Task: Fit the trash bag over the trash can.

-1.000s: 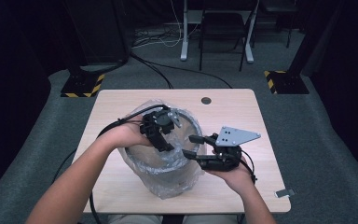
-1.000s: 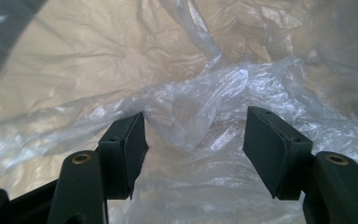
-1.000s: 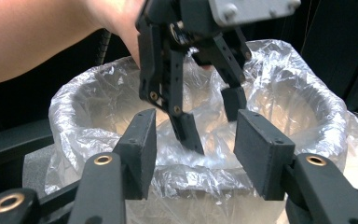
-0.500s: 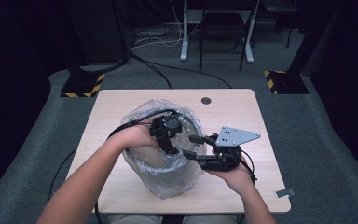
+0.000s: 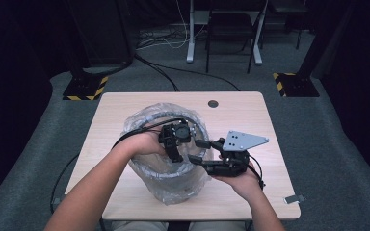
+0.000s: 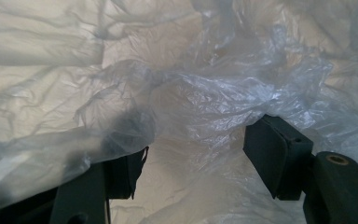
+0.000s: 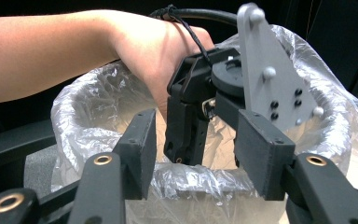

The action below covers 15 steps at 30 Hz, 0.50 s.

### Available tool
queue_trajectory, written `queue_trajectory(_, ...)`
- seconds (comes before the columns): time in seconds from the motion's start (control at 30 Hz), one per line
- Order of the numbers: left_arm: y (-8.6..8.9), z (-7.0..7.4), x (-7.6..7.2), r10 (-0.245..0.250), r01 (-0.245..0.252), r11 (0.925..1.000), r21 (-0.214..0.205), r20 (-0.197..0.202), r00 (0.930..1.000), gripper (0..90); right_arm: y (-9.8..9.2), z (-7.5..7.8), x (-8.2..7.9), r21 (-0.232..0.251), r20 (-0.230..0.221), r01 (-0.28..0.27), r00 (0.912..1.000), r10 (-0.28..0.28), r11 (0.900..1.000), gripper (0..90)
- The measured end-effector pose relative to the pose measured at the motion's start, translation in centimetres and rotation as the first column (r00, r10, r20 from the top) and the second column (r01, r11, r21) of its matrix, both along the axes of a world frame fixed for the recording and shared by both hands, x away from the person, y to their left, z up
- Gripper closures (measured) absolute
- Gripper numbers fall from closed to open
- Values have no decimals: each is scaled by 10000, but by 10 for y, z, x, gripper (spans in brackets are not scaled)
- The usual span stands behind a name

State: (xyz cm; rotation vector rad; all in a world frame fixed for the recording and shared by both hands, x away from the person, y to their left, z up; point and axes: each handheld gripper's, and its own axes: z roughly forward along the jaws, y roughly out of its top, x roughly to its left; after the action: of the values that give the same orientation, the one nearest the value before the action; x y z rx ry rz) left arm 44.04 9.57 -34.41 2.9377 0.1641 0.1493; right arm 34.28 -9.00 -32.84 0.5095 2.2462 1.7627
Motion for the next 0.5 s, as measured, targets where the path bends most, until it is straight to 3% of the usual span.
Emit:
queue_trajectory(0.1,-1,0,0,-64,64,10000,-5,76,10000,380,0,0,0,1,2,-2,10000,2,10000,478)
queue_trajectory(0.23,0,8,-2,-31,46,9990,-439,338,9994,379,0,0,0,0,5,0,10000,0,10000,478)
queue_trajectory(0.5,20,49,-9,127,41,9878,-1556,1066,9942,366,0,0,0,49,15,-10,10000,10,10000,478)
